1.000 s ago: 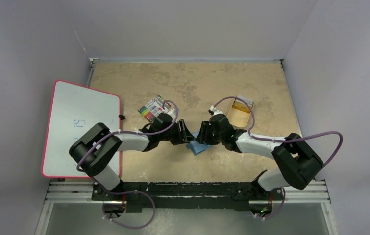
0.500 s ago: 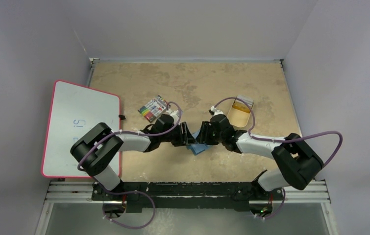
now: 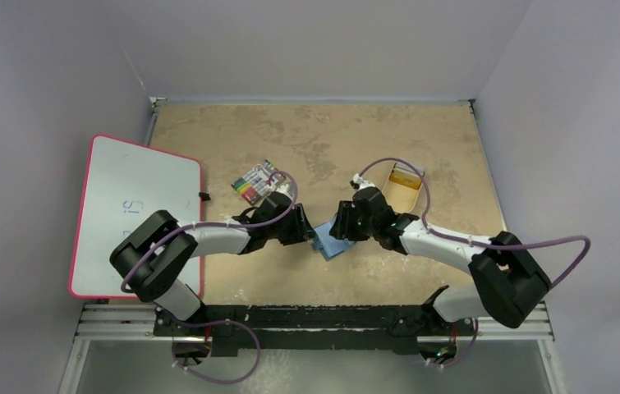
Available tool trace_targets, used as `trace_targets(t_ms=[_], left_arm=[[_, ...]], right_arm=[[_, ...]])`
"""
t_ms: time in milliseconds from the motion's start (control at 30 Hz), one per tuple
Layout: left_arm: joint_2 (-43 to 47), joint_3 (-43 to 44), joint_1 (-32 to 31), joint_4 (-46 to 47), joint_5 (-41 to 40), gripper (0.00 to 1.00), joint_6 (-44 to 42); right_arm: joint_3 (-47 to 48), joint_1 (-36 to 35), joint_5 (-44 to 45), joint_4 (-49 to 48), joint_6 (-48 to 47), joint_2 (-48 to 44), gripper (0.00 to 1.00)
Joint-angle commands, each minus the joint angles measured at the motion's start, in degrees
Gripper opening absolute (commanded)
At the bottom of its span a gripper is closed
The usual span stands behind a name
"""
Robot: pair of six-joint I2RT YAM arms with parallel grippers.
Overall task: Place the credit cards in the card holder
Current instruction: Open the card holder at the center of the board.
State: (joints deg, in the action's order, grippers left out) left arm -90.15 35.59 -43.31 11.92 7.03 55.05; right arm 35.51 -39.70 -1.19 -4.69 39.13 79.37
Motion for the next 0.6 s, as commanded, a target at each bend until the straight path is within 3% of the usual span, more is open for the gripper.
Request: trace_targets(t_ms=[0, 267, 567], left_arm=[[-0.46, 2.89, -0.30, -2.32, -4.11, 0.39, -0.54], [-0.97, 1.65, -0.23, 0.95, -1.34, 0.38, 1.29], [-1.17, 0.13, -0.24, 9.76, 4.97, 0.48, 6.34]], right_arm=[[3.99, -0.11, 2.10, 4.99, -2.62, -3.68, 0.48], [3.49, -0.11, 9.31, 6.68, -6.32, -0.70, 0.51], [0.08, -0.02, 6.83, 2.83, -6.88, 3.26, 0.55]])
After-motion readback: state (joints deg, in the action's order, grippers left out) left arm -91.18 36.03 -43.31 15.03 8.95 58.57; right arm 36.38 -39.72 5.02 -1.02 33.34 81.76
